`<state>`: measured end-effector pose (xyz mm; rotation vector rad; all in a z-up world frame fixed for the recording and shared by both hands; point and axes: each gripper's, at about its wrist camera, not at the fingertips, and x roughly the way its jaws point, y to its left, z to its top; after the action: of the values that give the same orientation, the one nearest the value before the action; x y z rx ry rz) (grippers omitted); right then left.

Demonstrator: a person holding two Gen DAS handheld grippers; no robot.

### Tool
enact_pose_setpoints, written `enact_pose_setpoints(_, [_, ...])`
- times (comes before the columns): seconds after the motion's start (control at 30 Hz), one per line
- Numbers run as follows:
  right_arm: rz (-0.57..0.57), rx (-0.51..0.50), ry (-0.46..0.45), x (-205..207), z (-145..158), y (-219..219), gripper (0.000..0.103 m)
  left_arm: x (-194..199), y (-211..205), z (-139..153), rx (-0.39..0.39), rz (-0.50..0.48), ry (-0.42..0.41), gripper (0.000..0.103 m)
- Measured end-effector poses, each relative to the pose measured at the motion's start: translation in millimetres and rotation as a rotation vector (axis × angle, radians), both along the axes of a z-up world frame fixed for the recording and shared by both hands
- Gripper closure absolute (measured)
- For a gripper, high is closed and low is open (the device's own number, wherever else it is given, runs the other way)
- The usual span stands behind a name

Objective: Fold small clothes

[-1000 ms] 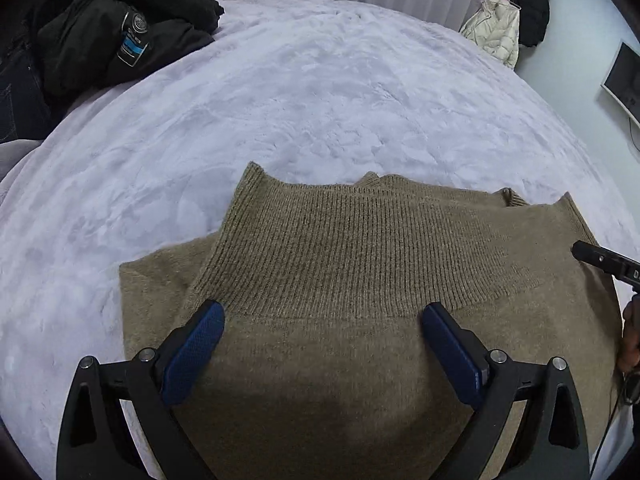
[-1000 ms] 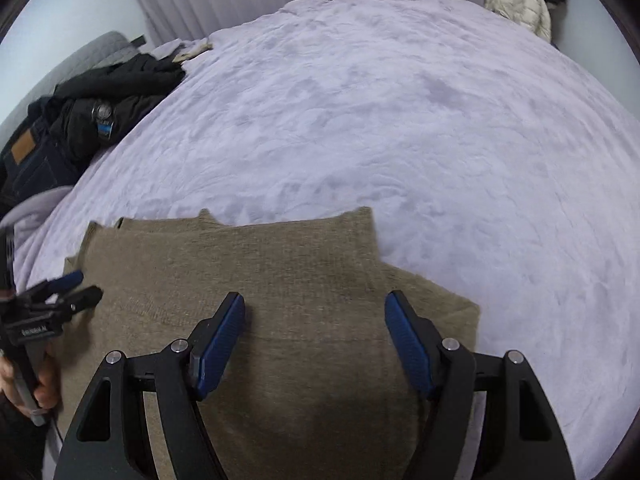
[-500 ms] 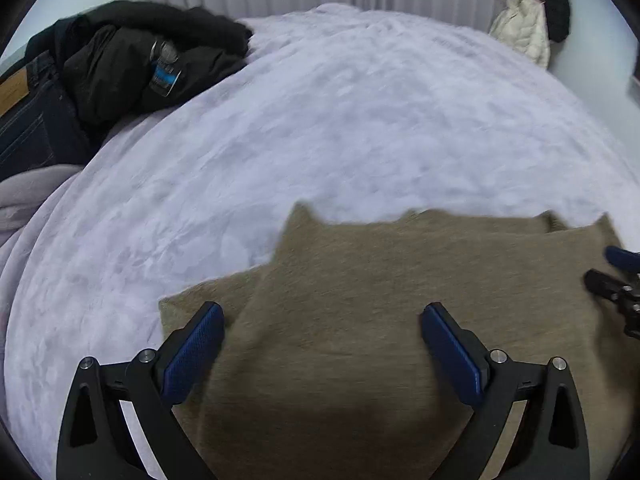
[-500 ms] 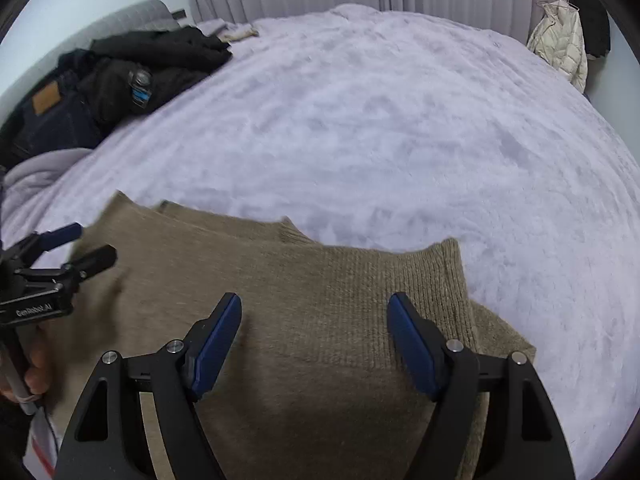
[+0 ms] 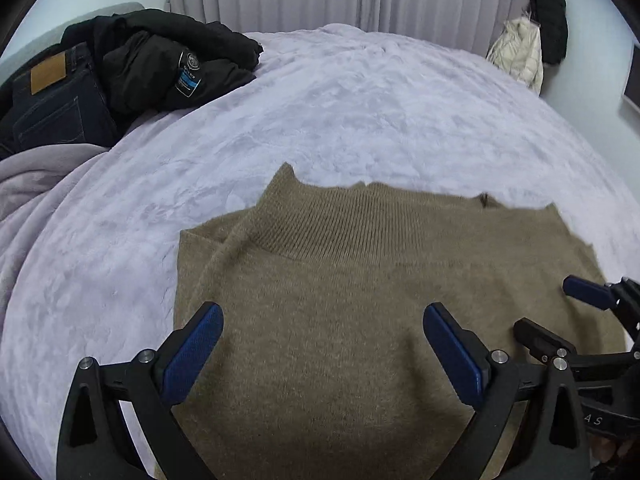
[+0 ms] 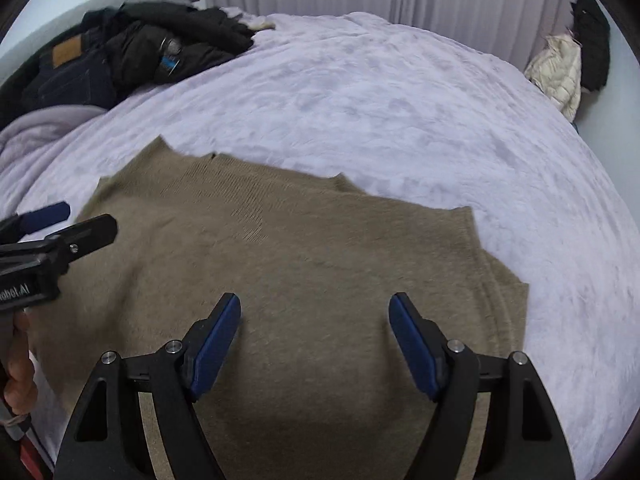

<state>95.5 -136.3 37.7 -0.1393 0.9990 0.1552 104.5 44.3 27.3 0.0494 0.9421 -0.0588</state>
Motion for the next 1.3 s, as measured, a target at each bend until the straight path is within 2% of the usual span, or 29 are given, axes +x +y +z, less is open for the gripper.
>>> enact_pose_setpoints(0.07, [0.010,-0.064,0.030,1,-21,5,0.023,3,2,-18,0.057,-0.002,0.054,0.002])
enact_pose_setpoints(0.1, [0.005,-0.045,0.029,1,-28,-5,0.022,4,11,-26,0.067,0.005,0.074,0.001])
enact_pose_setpoints(0.13, [-0.012,0.013,0.029,-1,-28,-20,0.022,1,22,-28,0.038,0.008,0.077,0.000])
enact_pose_setpoints(0.2, [-0.069,0.068,0.030,-8,-20,-49,0.022,-3,44,-25,-0.018,0.039,0.093,0.000])
enact_pose_setpoints(0.27, [-0.101,0.051,0.011,-17,-14,-74,0.022,-8,64,-24,-0.049,0.062,0.105,0.000])
enact_pose_setpoints(0.33, [-0.116,0.040,0.037,-25,-16,-94,0.022,-14,82,-24,-0.081,0.092,0.126,0.000])
enact_pose_setpoints(0.43, [-0.151,0.053,0.022,-45,-3,-103,0.021,-37,96,-15,-0.108,0.150,0.111,0.000])
enact_pose_setpoints(0.5, [-0.174,0.031,-0.026,-59,13,-92,0.021,-62,87,-3,-0.116,0.133,0.062,0.000])
enact_pose_setpoints(0.6, [-0.117,0.128,-0.069,-85,26,-59,0.021,-93,52,1,-0.118,0.009,0.045,0.000])
enact_pose_setpoints(0.7, [-0.014,0.124,-0.056,-103,18,-13,0.021,-111,17,-1,-0.072,-0.081,0.028,0.000])
enact_pose_setpoints(0.8, [0.021,0.042,-0.020,-109,-7,7,0.021,-109,5,-22,0.008,-0.083,0.073,0.000])
enact_pose_setpoints(0.87, [-0.014,0.004,0.018,-109,-24,-2,0.021,-112,11,-31,-0.007,-0.082,0.075,0.000])
enact_pose_setpoints(0.9, [-0.025,0.030,0.013,-110,-26,-13,0.021,-114,14,-30,-0.015,-0.083,0.062,0.000])
enact_pose_setpoints(1.17, [-0.104,0.100,0.006,-124,-21,-70,0.021,-121,26,-29,-0.014,-0.087,0.061,0.000])
enact_pose_setpoints(1.3, [-0.106,0.111,0.003,-128,-21,-78,0.021,-124,31,-30,0.002,-0.098,0.057,0.000])
